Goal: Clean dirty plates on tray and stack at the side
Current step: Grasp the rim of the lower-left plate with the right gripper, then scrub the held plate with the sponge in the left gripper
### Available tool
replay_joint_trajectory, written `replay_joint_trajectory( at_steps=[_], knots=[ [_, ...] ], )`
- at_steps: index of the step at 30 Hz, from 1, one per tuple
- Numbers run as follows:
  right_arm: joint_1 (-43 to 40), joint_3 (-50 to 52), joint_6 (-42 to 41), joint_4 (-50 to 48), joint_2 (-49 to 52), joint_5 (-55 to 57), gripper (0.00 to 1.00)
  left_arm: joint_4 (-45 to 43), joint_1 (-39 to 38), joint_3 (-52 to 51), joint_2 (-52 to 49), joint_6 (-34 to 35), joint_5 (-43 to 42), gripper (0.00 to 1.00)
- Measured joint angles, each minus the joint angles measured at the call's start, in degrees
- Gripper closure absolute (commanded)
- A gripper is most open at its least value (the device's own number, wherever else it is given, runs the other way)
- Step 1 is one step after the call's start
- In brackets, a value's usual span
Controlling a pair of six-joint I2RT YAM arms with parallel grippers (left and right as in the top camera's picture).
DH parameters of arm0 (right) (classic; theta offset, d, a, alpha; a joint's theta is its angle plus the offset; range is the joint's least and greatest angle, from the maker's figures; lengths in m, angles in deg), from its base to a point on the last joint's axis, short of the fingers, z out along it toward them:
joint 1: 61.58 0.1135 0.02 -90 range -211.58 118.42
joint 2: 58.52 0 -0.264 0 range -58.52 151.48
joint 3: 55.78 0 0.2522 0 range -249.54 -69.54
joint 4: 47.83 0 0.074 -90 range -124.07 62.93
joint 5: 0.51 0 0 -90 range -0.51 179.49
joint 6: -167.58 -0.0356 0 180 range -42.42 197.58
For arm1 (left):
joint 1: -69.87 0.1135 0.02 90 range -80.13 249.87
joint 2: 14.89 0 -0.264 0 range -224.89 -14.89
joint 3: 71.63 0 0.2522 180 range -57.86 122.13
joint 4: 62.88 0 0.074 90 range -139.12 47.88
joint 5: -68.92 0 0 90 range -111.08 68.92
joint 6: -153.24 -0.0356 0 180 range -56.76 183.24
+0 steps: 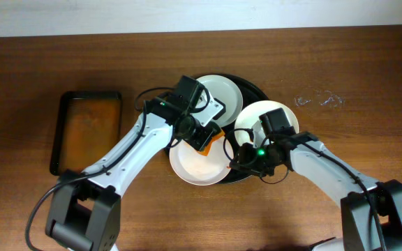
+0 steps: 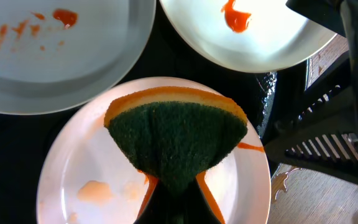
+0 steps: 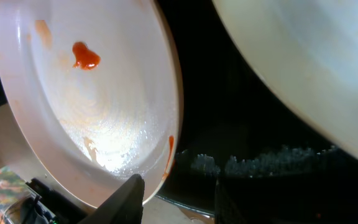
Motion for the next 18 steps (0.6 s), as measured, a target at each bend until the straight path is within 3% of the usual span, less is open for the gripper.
replay_joint_trajectory(
  at_steps=[2, 6, 18],
  knots=[
    [2.08, 0.00, -1.42, -0.39, 0.04, 1.75, 0.63, -0.02, -0.39, 0.00, -0.79, 0.02, 0.00, 1.00],
    [3.30, 0.00, -4.22, -1.31, 0.04, 3.63, 0.77, -0.11, -0.61, 0.00, -1.38, 0.22, 0.00, 1.00],
    [4.15, 0.00, -7.21, -1.33, 0.04, 5.55, 0.77, -0.20, -0.61, 0.00, -1.38, 0.22, 0.00, 1.00]
  ],
)
